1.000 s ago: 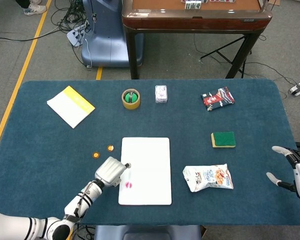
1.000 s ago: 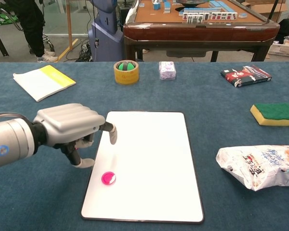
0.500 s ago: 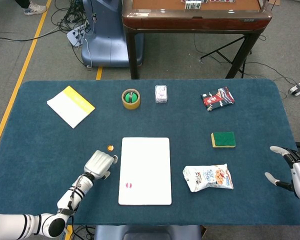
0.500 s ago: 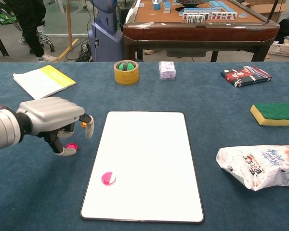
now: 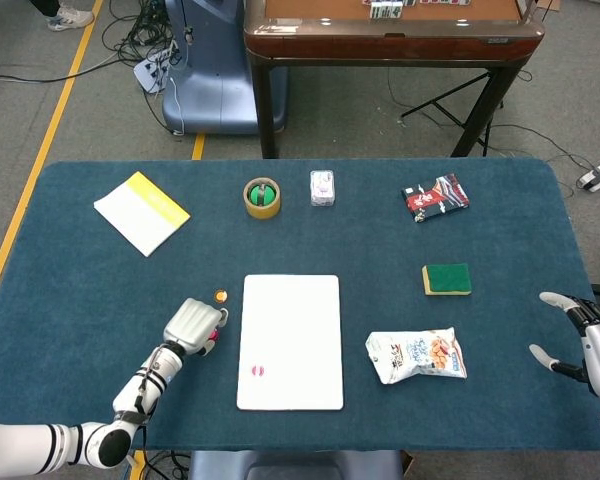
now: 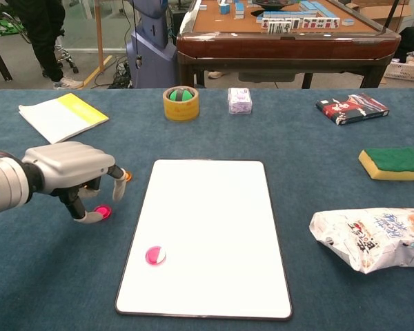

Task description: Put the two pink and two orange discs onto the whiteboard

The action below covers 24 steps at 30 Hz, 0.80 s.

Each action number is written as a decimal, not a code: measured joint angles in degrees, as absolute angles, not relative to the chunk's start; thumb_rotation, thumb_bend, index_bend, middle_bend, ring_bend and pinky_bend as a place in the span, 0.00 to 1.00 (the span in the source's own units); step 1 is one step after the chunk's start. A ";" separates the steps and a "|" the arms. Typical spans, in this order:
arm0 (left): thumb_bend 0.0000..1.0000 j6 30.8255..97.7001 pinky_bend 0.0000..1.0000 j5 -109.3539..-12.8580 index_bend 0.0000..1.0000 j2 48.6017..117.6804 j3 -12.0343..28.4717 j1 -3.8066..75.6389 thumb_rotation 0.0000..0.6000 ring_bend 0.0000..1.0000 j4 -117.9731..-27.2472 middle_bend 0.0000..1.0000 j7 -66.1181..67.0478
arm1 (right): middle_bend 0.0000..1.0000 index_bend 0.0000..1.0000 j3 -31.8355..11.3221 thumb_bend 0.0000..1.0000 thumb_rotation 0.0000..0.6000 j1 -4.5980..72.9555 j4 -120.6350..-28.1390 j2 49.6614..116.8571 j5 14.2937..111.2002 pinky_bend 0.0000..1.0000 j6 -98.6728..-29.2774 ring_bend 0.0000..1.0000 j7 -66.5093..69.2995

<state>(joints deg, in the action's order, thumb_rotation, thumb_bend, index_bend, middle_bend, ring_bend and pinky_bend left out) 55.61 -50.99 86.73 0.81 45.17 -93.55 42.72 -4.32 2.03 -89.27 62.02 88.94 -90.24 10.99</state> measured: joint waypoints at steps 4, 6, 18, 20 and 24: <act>0.31 55.20 1.00 -50.41 0.49 86.74 0.43 45.25 1.00 1.00 -93.06 1.00 42.45 | 0.34 0.28 -4.35 0.00 1.00 2.07 -89.30 62.04 88.83 0.40 -90.12 0.31 10.90; 0.31 55.11 1.00 -50.32 0.46 86.73 0.23 45.26 1.00 1.00 -92.87 1.00 42.32 | 0.34 0.28 -4.35 0.00 1.00 2.08 -89.31 62.04 88.84 0.40 -90.11 0.31 10.83; 0.31 54.81 1.00 -49.99 0.48 87.30 -0.24 45.25 1.00 1.00 -91.12 1.00 41.34 | 0.34 0.28 -4.30 0.00 1.00 2.14 -89.42 62.01 88.76 0.40 -89.88 0.31 10.69; 0.31 54.77 1.00 -49.97 0.49 87.39 -0.34 45.23 1.00 1.00 -90.91 1.00 41.22 | 0.34 0.28 -4.31 0.00 1.00 2.16 -89.40 62.01 88.76 0.40 -89.86 0.31 10.69; 0.31 54.70 1.00 -49.90 0.52 87.63 -0.30 45.22 1.00 1.00 -90.44 1.00 40.86 | 0.34 0.28 -4.27 0.00 1.00 2.13 -89.41 62.00 88.79 0.40 -89.88 0.31 10.66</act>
<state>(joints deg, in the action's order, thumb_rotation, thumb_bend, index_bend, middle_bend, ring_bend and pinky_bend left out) 54.70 -49.90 87.63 -0.30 45.22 -90.44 40.86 -4.27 2.13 -89.41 62.00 88.79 -89.88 10.66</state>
